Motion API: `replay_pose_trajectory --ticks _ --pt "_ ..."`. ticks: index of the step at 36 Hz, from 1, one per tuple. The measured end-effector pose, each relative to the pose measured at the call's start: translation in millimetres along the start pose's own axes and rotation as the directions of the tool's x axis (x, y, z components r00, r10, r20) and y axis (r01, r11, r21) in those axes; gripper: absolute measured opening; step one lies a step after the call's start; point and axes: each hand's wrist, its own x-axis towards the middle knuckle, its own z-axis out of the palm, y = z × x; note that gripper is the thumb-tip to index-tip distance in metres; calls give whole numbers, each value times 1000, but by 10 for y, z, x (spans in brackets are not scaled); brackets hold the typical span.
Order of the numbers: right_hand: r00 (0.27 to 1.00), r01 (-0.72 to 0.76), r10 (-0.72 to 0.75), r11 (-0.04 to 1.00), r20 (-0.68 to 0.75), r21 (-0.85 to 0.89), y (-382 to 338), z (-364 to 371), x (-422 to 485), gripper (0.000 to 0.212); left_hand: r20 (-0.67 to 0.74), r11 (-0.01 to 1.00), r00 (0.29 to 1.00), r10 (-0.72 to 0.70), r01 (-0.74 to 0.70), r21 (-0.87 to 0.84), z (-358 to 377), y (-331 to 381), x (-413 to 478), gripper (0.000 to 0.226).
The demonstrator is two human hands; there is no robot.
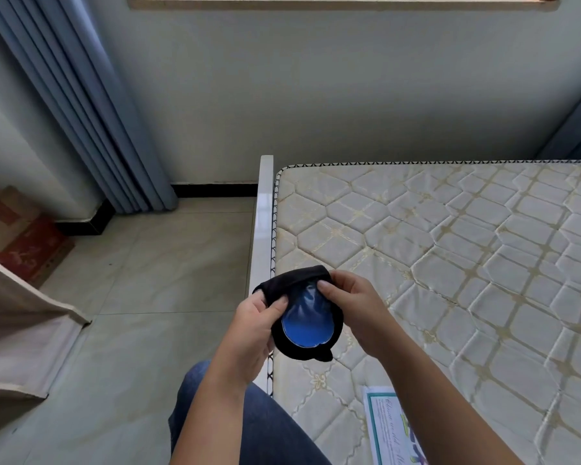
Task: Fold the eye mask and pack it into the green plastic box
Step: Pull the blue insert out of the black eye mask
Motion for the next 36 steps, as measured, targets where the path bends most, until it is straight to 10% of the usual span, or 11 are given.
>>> replay_pose_trajectory --ticks 9,19,29,36 --pt "939 111 -194 952 -283 -284 39 44 15 21 -49 997 998 25 -29 -70 82 -43 9 23" --pt "731 392 -683 428 -8 -814 28 164 -110 10 -5 995 998 60 -60 -78 164 -49 9 27" --pt "701 581 -668 331 251 -744 88 236 -127 19 62 995 994 89 -91 31 127 -6 -29 28" --pt "856 507 -361 445 371 -738 101 161 -42 16 116 974 993 22 -47 221 95 0 -33 31"
